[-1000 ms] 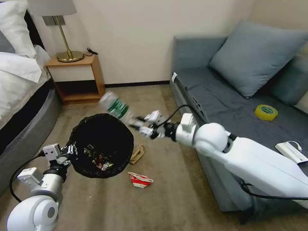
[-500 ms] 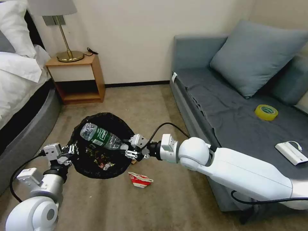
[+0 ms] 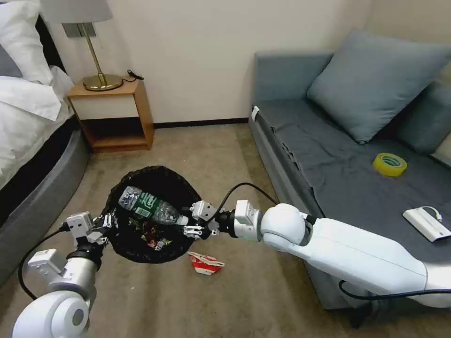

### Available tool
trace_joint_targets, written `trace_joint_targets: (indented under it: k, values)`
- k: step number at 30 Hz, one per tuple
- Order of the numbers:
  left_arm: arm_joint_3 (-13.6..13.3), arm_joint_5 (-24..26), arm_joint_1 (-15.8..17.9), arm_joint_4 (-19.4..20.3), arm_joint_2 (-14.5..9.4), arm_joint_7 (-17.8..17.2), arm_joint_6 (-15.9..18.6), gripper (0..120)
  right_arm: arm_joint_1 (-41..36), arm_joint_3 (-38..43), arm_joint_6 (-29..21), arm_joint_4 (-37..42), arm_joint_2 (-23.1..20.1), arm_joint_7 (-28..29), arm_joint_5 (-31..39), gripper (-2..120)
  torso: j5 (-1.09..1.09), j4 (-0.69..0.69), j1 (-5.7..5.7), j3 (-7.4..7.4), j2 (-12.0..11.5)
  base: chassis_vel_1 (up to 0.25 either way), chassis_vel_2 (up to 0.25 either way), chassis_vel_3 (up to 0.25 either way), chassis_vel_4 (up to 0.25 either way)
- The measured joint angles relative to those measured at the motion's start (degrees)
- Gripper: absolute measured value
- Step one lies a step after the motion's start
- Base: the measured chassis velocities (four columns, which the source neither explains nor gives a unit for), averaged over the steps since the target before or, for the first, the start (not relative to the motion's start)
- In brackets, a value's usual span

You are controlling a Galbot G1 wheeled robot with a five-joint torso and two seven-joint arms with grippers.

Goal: Pick up the trash bin, then pick up the garbage on the floor and place it into the trash bin.

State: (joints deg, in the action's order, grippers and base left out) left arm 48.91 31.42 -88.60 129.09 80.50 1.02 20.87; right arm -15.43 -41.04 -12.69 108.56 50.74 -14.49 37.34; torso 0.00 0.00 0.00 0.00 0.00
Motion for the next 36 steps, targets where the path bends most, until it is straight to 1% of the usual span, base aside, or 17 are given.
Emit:
trace_joint_targets:
  k: [2,3,5,6,8,10,16,18,19,20,21,25,27,29,31,33,36]
  values:
    - [0.08,0.02,0.02,0.00,0.11,0.03,-0.03,5,0.28,-0.14,0.02,-0.14,0.17,-0.01,0.02,69,0.00,0.00,0.00,0.00,0.00,0.000,0.000,0.000,0.000]
    - [0.08,0.02,0.02,0.00,0.11,0.03,-0.03,5,0.28,-0.14,0.02,-0.14,0.17,-0.01,0.02,69,0.00,0.00,0.00,0.00,0.00,0.000,0.000,0.000,0.000]
    - [0.18,0.06,0.08,0.00,0.11,0.03,-0.08,5,0.50,-0.12,0.09,-0.27,0.28,0.14,0.17,78,0.00,0.00,0.00,0.00,0.00,0.000,0.000,0.000,0.000]
    - [0.39,0.21,0.32,-0.11,0.08,-0.04,-0.22,5,0.67,0.59,0.50,-0.52,0.39,0.30,0.80,85,0.00,0.00,0.00,0.00,0.00,0.000,0.000,0.000,0.000]
    - [0.43,0.23,0.37,-0.15,0.07,-0.08,-0.24,5,0.67,0.78,0.60,-0.59,0.41,0.30,0.87,88,0.00,0.00,0.00,0.00,0.00,0.000,0.000,0.000,0.000]
    - [0.73,0.38,0.77,-0.36,-0.08,-0.44,-0.40,5,0.18,3.16,1.25,-1.52,0.51,0.40,1.37,98,0.00,0.00,0.00,0.00,0.00,0.000,0.000,0.000,0.000]
    - [1.48,0.63,1.35,-0.26,-0.42,-0.68,-0.49,5,-3.04,8.85,2.14,-5.68,0.27,0.53,1.94,100,0.00,0.00,0.00,0.00,0.00,0.000,0.000,0.000,0.000]
    - [1.85,1.07,1.76,-0.26,-0.90,-0.50,-0.42,5,-5.13,10.31,3.46,-10.25,0.20,-0.43,2.32,100,0.01,-0.02,0.00,0.00,0.00,0.000,0.000,0.000,0.000]
    - [1.85,1.07,1.76,-0.26,-0.90,-0.50,-0.42,5,-5.13,10.31,3.46,-10.25,0.20,-0.43,2.32,100,0.01,-0.02,0.00,0.00,0.00,0.000,0.000,0.000,0.000]
    - [2.29,1.09,2.03,-0.32,-1.20,-0.73,-0.41,5,-6.08,10.66,4.04,-13.14,0.16,-0.89,2.28,100,0.00,0.02,0.00,0.00,0.00,0.000,0.000,0.000,0.000]
    - [2.45,1.12,2.48,-0.53,-1.57,-0.73,-0.41,5,-7.00,10.86,4.69,-15.75,0.42,-1.59,2.29,100,0.02,-0.01,0.00,0.00,0.00,0.000,0.000,0.000,0.000]
    - [2.58,1.30,3.54,-0.79,-2.17,-0.64,-0.39,5,-8.10,9.81,5.23,-22.27,1.40,-2.77,1.88,100,-0.01,-0.01,0.00,0.00,0.00,0.000,0.000,0.000,0.000]
    - [2.58,1.30,4.28,-0.94,-2.47,-0.56,-0.39,5,-8.23,7.13,5.34,-26.66,2.71,-3.39,0.95,100,0.01,-0.02,0.00,0.00,0.00,0.000,0.000,0.000,0.000]
    - [2.57,1.30,4.39,-0.98,-2.48,-0.56,-0.39,5,-8.23,6.42,5.35,-27.61,3.13,-3.40,0.79,100,0.01,-0.01,0.00,0.00,0.00,0.000,0.000,0.000,0.000]
    - [2.46,1.28,4.86,-1.09,-2.49,-0.45,-0.38,5,-8.06,2.95,5.17,-31.75,5.65,-3.59,0.13,100,0.00,0.00,0.00,0.00,0.00,0.000,0.000,0.000,0.000]
    - [2.40,1.22,4.97,-1.12,-2.48,-0.36,-0.38,5,-7.89,2.09,5.02,-33.07,6.54,-3.66,-0.14,100,0.01,0.00,0.00,0.00,0.00,0.000,0.000,0.000,0.000]
    - [2.32,0.72,5.28,-1.51,-2.49,0.00,-0.44,5,-7.13,-1.30,5.00,-39.39,11.52,-4.50,-1.37,100,-0.01,-0.01,0.00,0.00,0.00,0.000,0.000,0.000,0.000]
